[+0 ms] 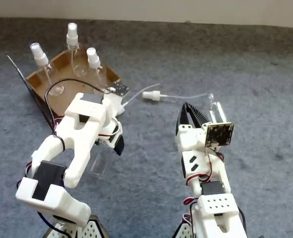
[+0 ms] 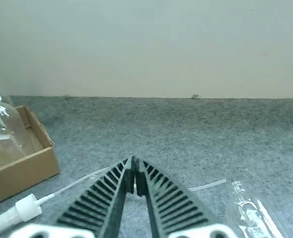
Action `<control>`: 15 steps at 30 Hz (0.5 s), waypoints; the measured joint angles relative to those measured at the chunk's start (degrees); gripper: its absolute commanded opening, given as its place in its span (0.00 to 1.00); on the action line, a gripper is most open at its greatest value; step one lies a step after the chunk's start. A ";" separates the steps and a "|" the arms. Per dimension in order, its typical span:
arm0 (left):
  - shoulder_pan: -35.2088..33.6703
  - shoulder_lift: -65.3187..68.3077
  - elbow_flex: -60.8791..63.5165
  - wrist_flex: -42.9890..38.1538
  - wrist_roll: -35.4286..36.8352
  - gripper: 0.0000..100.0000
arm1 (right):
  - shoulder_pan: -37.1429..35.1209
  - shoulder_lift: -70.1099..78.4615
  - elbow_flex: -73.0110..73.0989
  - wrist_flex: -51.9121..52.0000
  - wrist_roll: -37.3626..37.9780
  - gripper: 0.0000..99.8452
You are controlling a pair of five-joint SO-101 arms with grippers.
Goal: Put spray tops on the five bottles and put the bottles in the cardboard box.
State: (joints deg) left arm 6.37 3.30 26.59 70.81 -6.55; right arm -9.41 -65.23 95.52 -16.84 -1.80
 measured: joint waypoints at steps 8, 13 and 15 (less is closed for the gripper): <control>0.00 0.00 0.09 0.00 0.00 0.24 | 0.00 0.00 0.00 0.00 0.00 0.00; 0.00 0.00 2.73 -3.60 0.00 0.24 | 0.00 0.00 0.00 0.00 0.00 0.00; 0.00 0.00 4.40 -5.71 0.00 0.24 | 0.00 0.00 0.00 0.00 0.00 0.00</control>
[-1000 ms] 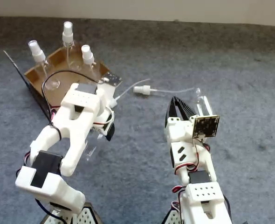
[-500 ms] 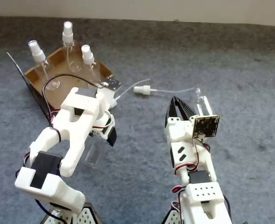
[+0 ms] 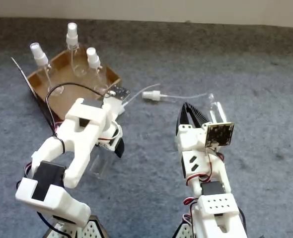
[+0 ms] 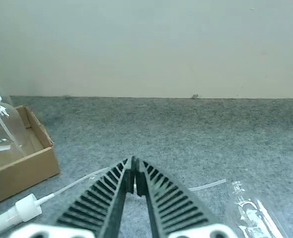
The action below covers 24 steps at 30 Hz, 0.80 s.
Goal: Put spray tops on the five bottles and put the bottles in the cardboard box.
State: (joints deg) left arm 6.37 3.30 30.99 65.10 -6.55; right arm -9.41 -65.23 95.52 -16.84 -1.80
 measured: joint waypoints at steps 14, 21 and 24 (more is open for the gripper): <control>0.09 0.00 1.49 -2.99 0.00 0.05 | 0.00 0.00 0.00 0.00 0.00 0.00; 0.09 0.00 1.49 -2.99 0.09 0.06 | 0.00 0.00 0.00 0.00 0.00 0.00; 0.09 0.00 1.49 -2.99 0.09 0.06 | 0.00 0.00 0.00 0.00 0.00 0.00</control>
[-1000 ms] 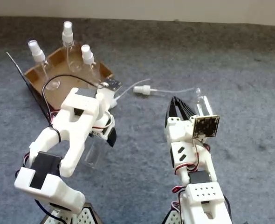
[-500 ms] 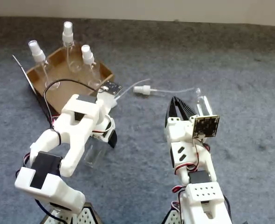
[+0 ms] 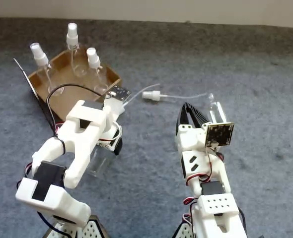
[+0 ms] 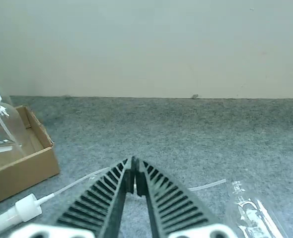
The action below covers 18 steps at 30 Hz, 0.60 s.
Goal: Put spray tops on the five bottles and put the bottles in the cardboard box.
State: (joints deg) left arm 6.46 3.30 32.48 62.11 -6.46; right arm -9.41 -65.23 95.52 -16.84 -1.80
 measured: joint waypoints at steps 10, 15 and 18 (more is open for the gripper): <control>0.26 -0.97 0.00 -0.09 0.00 0.06 | 0.00 0.00 0.00 0.00 0.00 0.00; 4.13 -6.86 0.09 -0.09 -0.09 0.06 | 0.00 0.00 0.00 0.00 0.00 0.00; 5.63 -13.10 0.09 -0.09 -0.18 0.06 | 0.00 0.00 0.00 0.00 0.00 0.00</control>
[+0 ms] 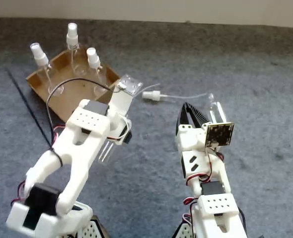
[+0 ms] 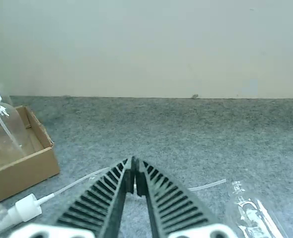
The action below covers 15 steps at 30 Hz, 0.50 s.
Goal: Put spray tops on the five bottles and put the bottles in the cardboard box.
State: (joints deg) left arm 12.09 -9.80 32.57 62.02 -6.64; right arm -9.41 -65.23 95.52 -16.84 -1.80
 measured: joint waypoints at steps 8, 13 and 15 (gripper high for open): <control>0.09 -17.05 7.03 0.00 2.55 0.06 | 0.00 0.00 0.00 0.00 0.00 0.00; 0.09 -24.97 10.64 -0.18 5.19 0.06 | 0.00 0.00 0.00 0.62 0.00 0.00; 0.00 -26.81 11.34 -0.18 5.45 0.06 | 0.00 0.00 0.00 4.40 0.00 0.00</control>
State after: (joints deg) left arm 12.09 -36.62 43.91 61.85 -1.19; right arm -9.41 -65.23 95.52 -12.44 -1.80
